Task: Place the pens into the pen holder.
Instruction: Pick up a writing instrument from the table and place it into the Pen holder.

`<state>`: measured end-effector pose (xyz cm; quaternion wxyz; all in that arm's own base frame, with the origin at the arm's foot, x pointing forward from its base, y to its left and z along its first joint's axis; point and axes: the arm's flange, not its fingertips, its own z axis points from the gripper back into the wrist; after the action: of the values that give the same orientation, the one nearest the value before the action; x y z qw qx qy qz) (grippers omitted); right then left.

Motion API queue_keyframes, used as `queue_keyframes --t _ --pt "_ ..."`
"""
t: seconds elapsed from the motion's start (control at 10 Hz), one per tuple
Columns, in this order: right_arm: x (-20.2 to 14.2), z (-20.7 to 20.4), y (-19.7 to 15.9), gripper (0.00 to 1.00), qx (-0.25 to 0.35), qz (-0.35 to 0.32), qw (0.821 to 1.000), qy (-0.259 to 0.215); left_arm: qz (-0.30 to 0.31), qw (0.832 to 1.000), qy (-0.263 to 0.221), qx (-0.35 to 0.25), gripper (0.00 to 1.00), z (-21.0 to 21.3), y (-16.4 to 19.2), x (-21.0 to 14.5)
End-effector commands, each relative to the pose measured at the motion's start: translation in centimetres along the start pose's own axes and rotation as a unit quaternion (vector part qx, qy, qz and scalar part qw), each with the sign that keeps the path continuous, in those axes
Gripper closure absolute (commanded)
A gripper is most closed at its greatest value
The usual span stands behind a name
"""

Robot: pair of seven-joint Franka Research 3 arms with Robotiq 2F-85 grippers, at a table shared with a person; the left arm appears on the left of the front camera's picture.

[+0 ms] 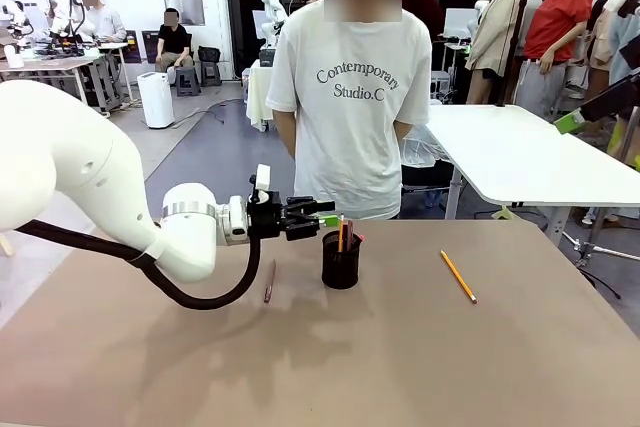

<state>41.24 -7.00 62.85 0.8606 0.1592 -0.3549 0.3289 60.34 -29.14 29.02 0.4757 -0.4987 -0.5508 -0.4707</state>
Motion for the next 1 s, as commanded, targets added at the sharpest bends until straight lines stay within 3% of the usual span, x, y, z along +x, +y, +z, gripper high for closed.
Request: queue_keyframes --t 0.0,0.9 --pt "0.11 0.07 0.03 0.0 0.006 0.002 1.0 -0.008 -0.007 1.0 0.014 -0.009 0.0 0.56 -0.08 0.84" --pt "0.11 0.07 0.03 0.0 0.006 0.002 1.0 -0.008 -0.014 1.0 0.014 -0.005 0.0 0.1 -0.11 1.34"
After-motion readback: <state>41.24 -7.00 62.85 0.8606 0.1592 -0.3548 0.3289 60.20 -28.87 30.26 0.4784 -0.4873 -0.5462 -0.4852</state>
